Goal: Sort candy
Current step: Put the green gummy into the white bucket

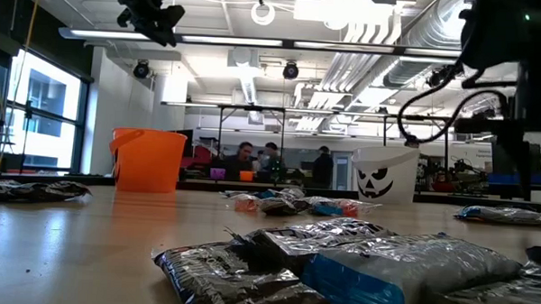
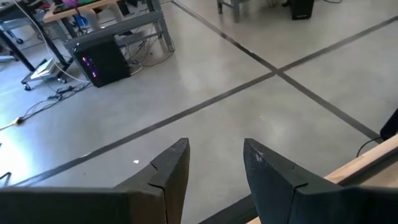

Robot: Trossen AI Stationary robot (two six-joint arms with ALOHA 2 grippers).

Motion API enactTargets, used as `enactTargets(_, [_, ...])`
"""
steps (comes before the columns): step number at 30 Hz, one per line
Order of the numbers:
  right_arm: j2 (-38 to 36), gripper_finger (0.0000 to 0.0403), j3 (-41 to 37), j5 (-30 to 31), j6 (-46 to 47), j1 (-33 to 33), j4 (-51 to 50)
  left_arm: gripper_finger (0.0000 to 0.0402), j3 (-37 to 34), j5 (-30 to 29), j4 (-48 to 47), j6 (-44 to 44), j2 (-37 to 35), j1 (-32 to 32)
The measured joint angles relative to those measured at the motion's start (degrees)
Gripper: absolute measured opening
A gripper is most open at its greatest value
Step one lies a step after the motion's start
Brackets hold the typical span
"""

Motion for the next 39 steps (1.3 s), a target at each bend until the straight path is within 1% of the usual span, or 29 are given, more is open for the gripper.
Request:
enactTargets(3, [0.0, 0.013, -3.7, -0.2, 0.0, -0.4, 3.5, 0.014, 0.0, 0.2, 0.0, 0.0, 0.0, 0.0])
enactTargets(6, [0.0, 0.013, -5.0, -0.6, -0.1, -1.2, 4.1, 0.014, 0.0, 0.2, 0.0, -0.1, -0.1, 0.0])
enactTargets(10, [0.0, 0.013, -4.7, -0.6, -0.3, -1.6, 4.2, 0.014, 0.0, 0.2, -0.1, -0.6, -0.2, 0.0])
enactTargets(14, [-0.7, 0.013, -2.6, -0.7, -0.9, -1.6, 4.1, 0.014, 0.0, 0.2, 0.0, -0.6, -0.2, 0.0])
enactTargets(21, [-2.7, 0.013, 0.1, -1.4, -1.8, -1.6, -5.5, 0.014, 0.0, 0.2, 0.3, -1.5, -0.2, 0.0])
enactTargets(31, [-3.6, 0.013, -3.1, -3.1, -0.3, -1.7, -5.5, 0.014, 0.0, 0.2, 0.4, -1.7, -0.2, 0.0])
enactTargets(35, [-3.6, 0.013, -5.8, -3.8, 0.0, -2.8, -2.1, 0.014, 0.0, 0.2, 0.4, -1.7, -0.2, 0.0])
enactTargets(39, [-3.7, 0.013, -8.4, -2.3, -0.2, -4.8, 2.8, 0.014, 0.0, 0.2, 0.4, -1.6, -0.2, 0.0])
